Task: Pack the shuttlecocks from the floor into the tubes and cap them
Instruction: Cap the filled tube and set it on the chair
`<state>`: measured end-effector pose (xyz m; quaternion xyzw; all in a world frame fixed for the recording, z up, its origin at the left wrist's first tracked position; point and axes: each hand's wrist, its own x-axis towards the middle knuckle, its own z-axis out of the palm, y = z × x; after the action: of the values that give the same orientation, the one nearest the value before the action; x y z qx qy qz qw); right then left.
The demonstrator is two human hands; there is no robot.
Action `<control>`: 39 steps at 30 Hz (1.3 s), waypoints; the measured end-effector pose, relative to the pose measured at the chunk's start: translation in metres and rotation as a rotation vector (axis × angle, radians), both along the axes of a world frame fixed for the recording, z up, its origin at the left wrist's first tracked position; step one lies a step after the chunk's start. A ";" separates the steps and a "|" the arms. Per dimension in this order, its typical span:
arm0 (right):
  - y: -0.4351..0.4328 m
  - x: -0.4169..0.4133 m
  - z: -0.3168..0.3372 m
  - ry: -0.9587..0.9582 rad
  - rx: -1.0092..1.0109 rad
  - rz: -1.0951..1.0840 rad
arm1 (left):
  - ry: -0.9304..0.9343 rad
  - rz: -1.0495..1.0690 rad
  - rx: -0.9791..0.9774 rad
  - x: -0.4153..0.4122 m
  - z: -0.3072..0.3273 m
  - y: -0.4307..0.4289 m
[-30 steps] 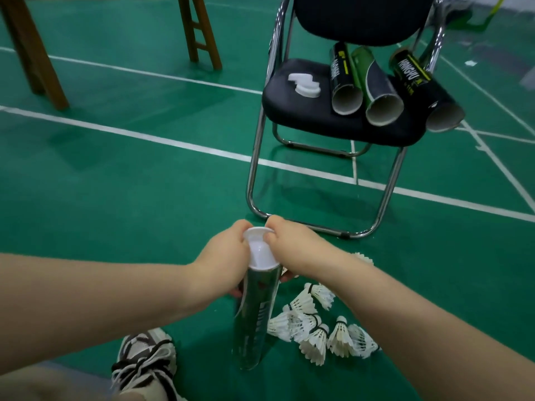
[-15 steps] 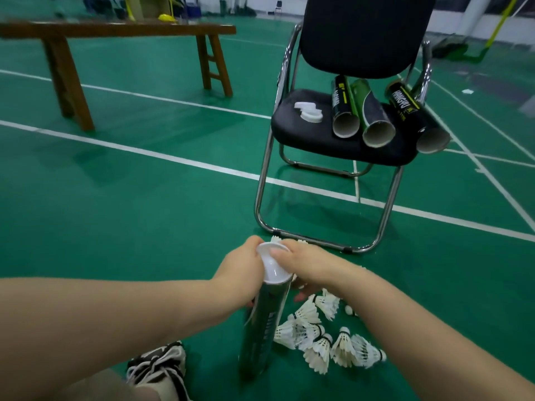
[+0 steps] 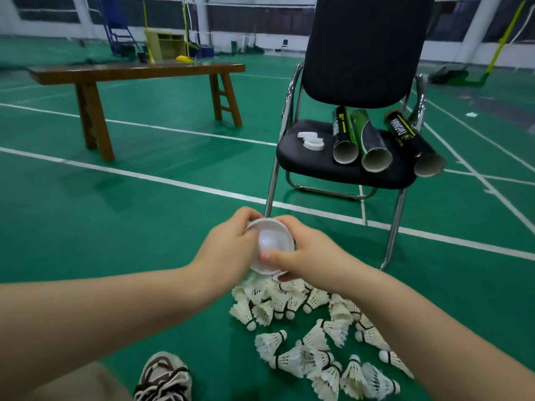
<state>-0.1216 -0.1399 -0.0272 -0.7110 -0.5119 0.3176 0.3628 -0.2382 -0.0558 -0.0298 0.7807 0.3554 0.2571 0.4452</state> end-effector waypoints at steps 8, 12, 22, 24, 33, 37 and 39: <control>0.008 0.044 0.044 -0.328 0.295 -0.037 | -0.211 -0.059 0.361 0.046 0.037 0.007; 0.005 0.069 0.056 -0.394 0.414 -0.065 | -0.274 -0.133 0.487 0.072 0.049 0.007; -0.001 0.150 0.061 -0.530 0.494 -0.163 | -0.186 -0.346 0.813 0.156 0.055 0.028; -0.001 0.168 0.055 -0.567 0.468 -0.199 | -0.155 -0.374 0.827 0.176 0.055 0.030; -0.007 0.243 0.024 -0.566 0.371 -0.363 | -0.107 -0.498 0.857 0.275 0.033 0.038; -0.013 0.273 0.014 -0.496 0.351 -0.421 | -0.101 -0.549 0.875 0.313 0.020 0.039; -0.016 0.286 0.008 -0.465 0.358 -0.450 | -0.093 -0.564 0.887 0.329 0.016 0.037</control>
<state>0.1649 -0.1555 -0.0196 -0.7842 -0.4589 -0.0347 0.4162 0.0906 -0.0189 -0.0139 0.9471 -0.0318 0.2874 0.1392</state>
